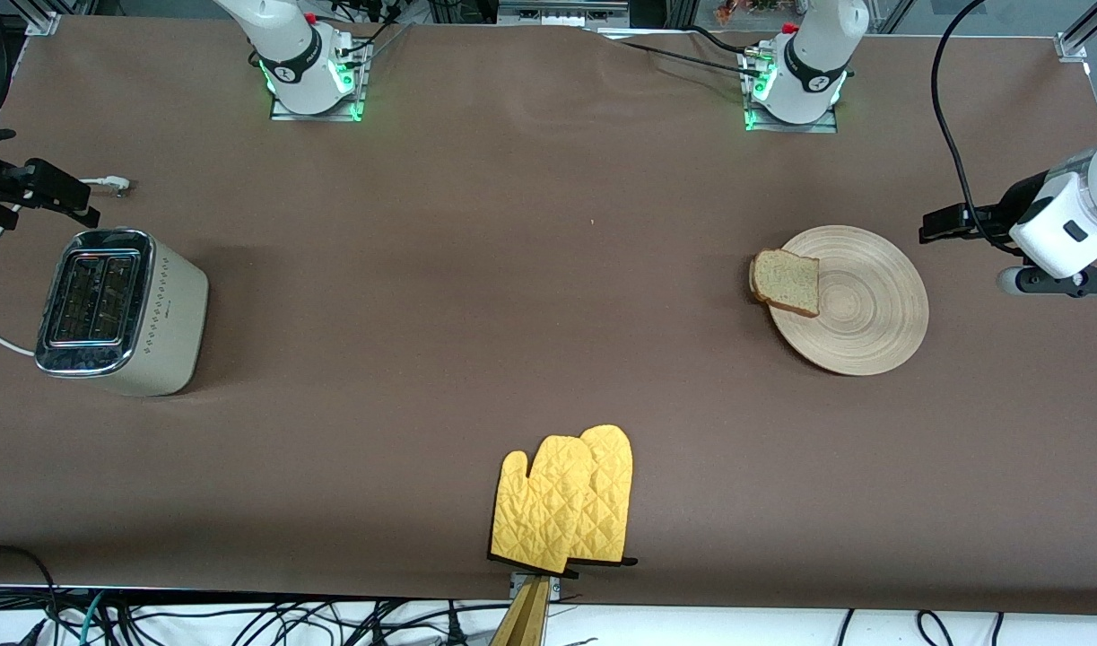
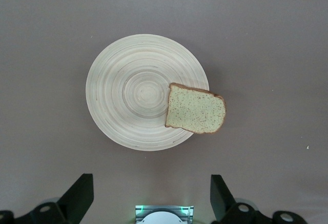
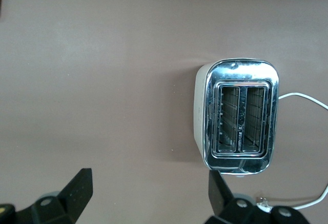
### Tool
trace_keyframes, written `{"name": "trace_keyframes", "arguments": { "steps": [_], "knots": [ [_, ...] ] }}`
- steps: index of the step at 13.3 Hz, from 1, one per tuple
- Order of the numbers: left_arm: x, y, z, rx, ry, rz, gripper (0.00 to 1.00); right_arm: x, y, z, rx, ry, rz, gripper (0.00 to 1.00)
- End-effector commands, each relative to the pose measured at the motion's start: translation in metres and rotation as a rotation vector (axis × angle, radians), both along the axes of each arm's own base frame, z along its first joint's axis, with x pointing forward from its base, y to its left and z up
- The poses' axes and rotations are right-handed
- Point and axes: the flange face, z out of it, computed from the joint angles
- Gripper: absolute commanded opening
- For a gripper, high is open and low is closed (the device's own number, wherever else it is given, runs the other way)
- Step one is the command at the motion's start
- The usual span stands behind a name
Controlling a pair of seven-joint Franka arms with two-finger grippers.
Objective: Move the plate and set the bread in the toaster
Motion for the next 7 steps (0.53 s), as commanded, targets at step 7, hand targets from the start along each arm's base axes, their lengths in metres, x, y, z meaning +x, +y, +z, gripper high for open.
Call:
{"name": "trace_keyframes", "arguments": {
  "steps": [7],
  "knots": [
    [0.0026,-0.0031,0.0055,-0.010,0.009,0.013,1.00,-0.0090,-0.0018,0.0039,-0.003,-0.007,0.009,1.00]
  ]
}}
